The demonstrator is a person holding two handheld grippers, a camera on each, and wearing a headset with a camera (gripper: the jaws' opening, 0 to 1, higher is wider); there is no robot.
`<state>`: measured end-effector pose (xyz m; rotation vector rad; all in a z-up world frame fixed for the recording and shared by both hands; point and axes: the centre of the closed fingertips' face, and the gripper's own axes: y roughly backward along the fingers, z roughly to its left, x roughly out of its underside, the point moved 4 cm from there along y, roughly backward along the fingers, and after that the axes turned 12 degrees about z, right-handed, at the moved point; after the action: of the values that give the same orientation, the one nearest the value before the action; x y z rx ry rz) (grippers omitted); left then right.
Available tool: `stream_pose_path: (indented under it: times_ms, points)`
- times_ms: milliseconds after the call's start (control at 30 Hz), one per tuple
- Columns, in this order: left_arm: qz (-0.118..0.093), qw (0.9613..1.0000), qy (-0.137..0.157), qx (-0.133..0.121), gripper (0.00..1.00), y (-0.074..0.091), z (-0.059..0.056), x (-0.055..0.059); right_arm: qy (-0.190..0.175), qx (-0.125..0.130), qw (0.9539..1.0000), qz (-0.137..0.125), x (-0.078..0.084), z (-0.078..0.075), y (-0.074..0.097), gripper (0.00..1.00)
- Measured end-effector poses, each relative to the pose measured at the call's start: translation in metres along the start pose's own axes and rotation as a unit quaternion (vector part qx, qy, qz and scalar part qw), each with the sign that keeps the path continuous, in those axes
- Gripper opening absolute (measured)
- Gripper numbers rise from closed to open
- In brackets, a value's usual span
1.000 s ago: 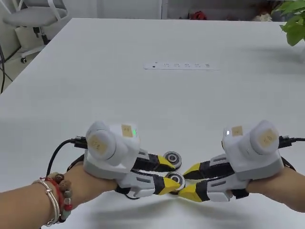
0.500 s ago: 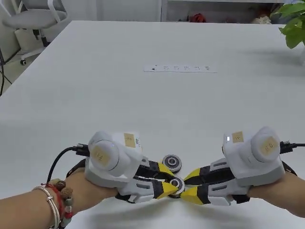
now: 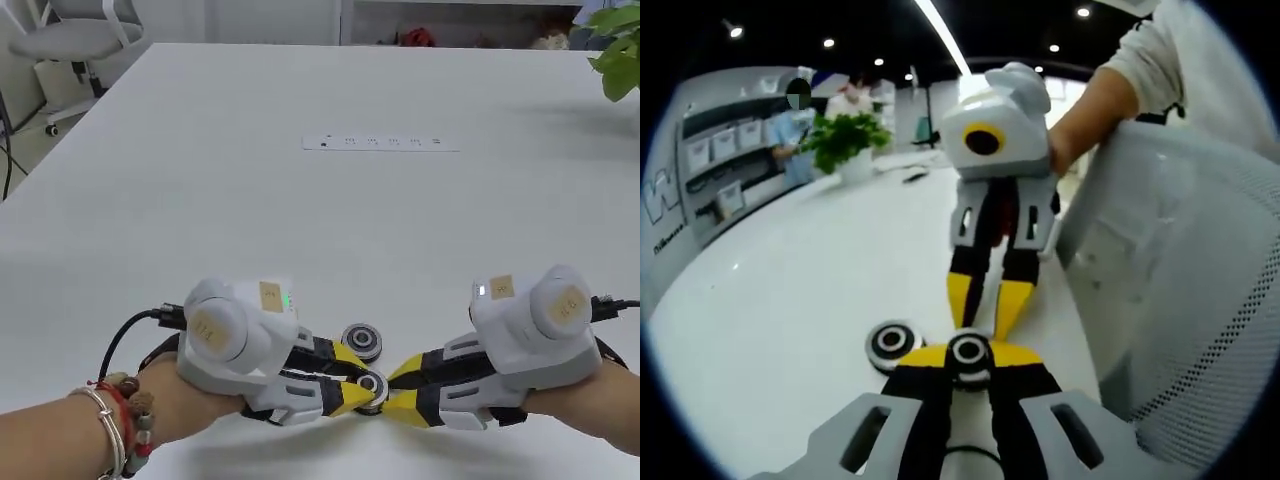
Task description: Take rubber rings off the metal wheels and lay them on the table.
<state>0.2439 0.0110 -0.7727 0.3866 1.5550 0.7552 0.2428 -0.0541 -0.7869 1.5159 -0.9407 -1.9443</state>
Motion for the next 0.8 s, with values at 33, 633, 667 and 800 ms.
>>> stream_pose_path:
  times_ms: [33,633,667,800]
  points:
    - [-0.001,1.0000,0.000,0.000,0.15,0.0001,-0.0001,-0.0001,0.000,0.000,1.0000,0.001,-0.0001,-0.0002,0.0000,0.11]
    - [0.001,0.9999,-0.015,-0.009,0.14,0.0017,0.0004,0.0008,-0.067,-0.005,0.9978,0.006,0.0006,-0.0070,0.0008,0.00]
    - [0.001,0.9999,-0.014,-0.009,0.14,0.0017,0.0006,0.0008,-0.072,-0.007,0.9974,0.005,0.0010,-0.0074,0.0012,0.00]
    - [-0.001,0.9999,-0.011,-0.008,0.14,0.0015,0.0000,0.0005,-0.084,-0.010,0.9964,0.005,0.0011,-0.0067,0.0021,0.00]
